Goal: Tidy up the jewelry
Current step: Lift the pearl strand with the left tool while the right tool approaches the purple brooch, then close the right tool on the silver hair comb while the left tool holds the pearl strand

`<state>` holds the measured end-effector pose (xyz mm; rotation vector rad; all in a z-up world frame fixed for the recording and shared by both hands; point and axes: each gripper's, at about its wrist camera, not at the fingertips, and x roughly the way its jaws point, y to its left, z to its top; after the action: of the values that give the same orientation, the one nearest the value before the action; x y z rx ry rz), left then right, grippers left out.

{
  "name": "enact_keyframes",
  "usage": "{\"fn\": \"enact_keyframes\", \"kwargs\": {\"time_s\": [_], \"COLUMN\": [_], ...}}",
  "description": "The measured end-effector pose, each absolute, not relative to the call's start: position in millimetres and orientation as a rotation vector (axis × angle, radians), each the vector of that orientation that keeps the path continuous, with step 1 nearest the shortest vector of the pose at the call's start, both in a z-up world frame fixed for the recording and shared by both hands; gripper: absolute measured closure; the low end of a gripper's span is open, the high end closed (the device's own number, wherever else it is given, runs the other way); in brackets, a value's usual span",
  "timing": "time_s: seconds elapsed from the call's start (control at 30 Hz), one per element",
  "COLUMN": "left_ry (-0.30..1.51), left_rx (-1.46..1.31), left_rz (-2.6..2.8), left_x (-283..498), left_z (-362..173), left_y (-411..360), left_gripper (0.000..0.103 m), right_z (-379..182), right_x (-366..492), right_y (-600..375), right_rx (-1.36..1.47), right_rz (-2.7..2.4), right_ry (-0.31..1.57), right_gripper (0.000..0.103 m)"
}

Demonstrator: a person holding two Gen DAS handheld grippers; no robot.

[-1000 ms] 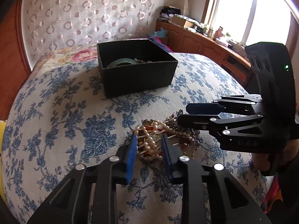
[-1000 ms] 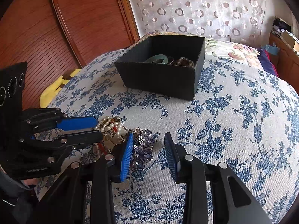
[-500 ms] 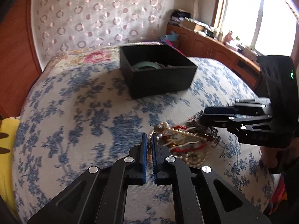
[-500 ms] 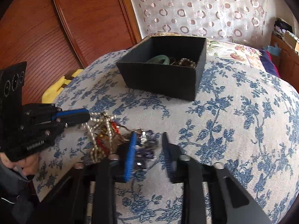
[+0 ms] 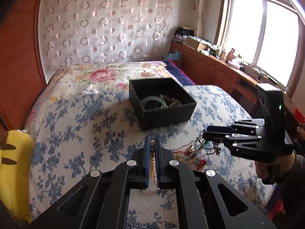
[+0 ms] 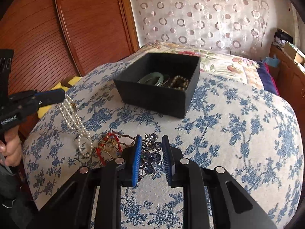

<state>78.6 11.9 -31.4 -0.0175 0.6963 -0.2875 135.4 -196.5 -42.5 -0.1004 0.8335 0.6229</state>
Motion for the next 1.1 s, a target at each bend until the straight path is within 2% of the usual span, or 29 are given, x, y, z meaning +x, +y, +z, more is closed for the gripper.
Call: {"fn": "enact_keyframes", "kwargs": {"time_s": [0.27,1.1], "left_ry": [0.650,0.583], "left_rx": [-0.008,0.014], "left_rz": [-0.292,-0.280], "left_x": [81,93], "left_z": [-6,29], "left_y": [15,18], "left_gripper": [0.099,0.099], "right_z": [-34,-10], "right_x": [134,141], "right_y": [-201,-212], "right_rx": [-0.106,-0.066], "right_rz": [0.613,0.647], "right_ry": [0.805,0.777], "right_gripper": [0.080,0.082]}}
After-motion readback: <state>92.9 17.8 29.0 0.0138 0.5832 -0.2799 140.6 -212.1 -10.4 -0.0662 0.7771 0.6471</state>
